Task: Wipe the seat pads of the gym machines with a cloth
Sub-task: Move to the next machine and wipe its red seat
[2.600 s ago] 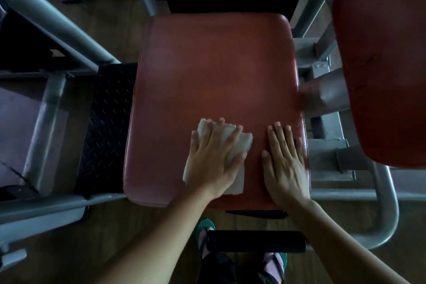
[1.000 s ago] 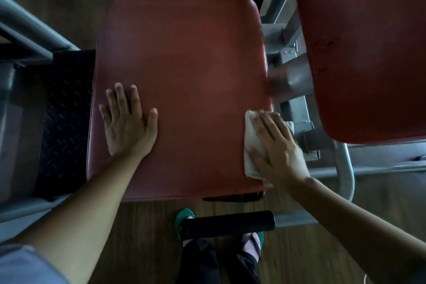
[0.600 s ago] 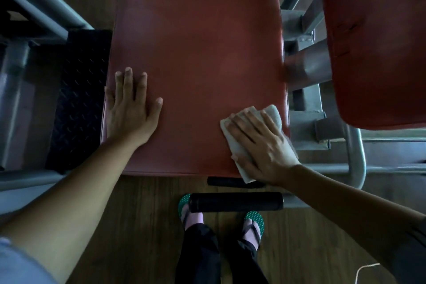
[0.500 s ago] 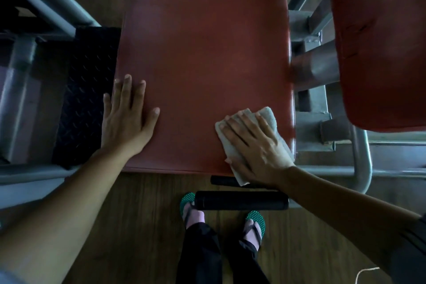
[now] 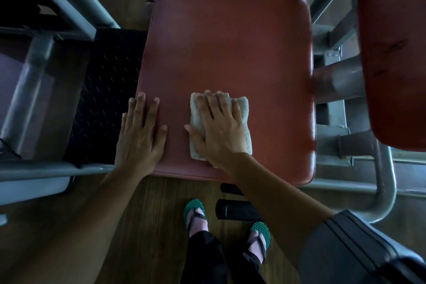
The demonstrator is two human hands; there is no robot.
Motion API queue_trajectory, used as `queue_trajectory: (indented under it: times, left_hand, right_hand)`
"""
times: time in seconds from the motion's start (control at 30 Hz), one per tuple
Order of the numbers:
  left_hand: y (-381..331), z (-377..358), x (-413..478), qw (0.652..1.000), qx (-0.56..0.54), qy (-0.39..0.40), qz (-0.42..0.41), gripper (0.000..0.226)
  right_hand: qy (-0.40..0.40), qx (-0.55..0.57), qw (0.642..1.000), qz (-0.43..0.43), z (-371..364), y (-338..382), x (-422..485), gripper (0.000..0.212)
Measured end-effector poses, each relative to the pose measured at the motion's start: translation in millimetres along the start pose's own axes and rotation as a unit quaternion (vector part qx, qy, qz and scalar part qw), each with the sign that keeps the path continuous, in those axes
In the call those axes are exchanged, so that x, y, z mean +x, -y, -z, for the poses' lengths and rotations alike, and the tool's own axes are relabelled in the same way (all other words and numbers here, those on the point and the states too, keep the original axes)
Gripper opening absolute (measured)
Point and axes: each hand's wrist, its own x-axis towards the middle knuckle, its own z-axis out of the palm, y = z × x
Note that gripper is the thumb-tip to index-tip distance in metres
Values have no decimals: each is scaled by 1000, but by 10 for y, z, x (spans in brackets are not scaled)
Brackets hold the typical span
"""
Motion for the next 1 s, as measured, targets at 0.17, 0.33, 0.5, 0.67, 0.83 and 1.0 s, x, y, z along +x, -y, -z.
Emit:
queue_trajectory:
  times: [0.17,0.33,0.5,0.67,0.83,1.0]
  left_hand:
    - [-77,81,59,1000,7,-13,14,65]
    - [-170,172,109,999,-15,-10,44,54]
    - [-295,451,3,999,-38,-20,23,52]
    - [-428,919,-176,996,-61,-46,48,50]
    - [-565,1499,-464,990,-63,-100,75,45]
    - [-802,1948,-1016,977,-63,-143,148,52]
  right_hand:
    - [-53,-10,998,-30,-18,32,63,65]
    - [-94,2,995,-38,7,14,74,47]
    - [-85,-7,995,-48,263,-37,63,46]
    - [-88,24,995,-36,725,110,-94,45]
    - [-114,41,993,11,1273,376,-176,48]
    - [-115,56,986,103,1768,661,-317,49]
